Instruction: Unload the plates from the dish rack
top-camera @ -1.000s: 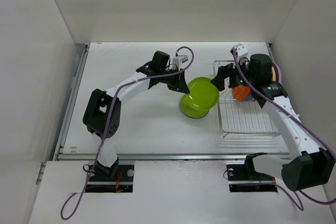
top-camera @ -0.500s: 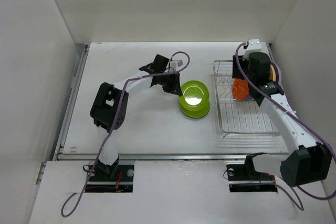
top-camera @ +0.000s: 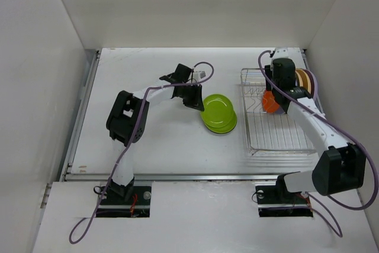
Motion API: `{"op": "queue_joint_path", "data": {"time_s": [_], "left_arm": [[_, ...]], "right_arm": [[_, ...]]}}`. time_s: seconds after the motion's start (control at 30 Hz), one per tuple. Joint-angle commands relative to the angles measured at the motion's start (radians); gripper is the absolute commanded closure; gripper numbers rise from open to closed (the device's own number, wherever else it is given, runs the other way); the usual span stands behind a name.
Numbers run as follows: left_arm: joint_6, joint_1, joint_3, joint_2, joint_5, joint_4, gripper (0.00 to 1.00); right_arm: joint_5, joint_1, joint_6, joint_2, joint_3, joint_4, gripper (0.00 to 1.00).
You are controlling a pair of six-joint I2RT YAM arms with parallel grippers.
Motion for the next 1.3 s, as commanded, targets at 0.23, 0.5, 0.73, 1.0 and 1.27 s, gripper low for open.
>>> {"op": "queue_joint_path", "data": {"time_s": [0.23,0.5,0.73,1.0,1.27], "left_arm": [[0.003,-0.020,0.052,0.012,-0.009,-0.024,0.85],[0.003,-0.020,0.061,0.003,-0.009,-0.034,0.56],[0.003,-0.020,0.061,-0.043,-0.009,-0.034,0.43],[0.003,-0.020,0.061,-0.089,-0.009,-0.034,0.38],[0.003,-0.020,0.061,-0.109,-0.009,-0.034,0.38]], "right_arm": [[0.113,-0.001,-0.043,0.052,0.046,-0.009,0.52],[0.141,-0.001,-0.061,0.096,0.046,-0.027,0.53],[0.166,-0.001,-0.080,0.139,0.046,-0.036,0.57],[0.184,-0.020,-0.089,0.168,0.046,-0.047,0.62],[0.175,-0.029,-0.089,0.168,0.046,-0.056,0.92]]}}
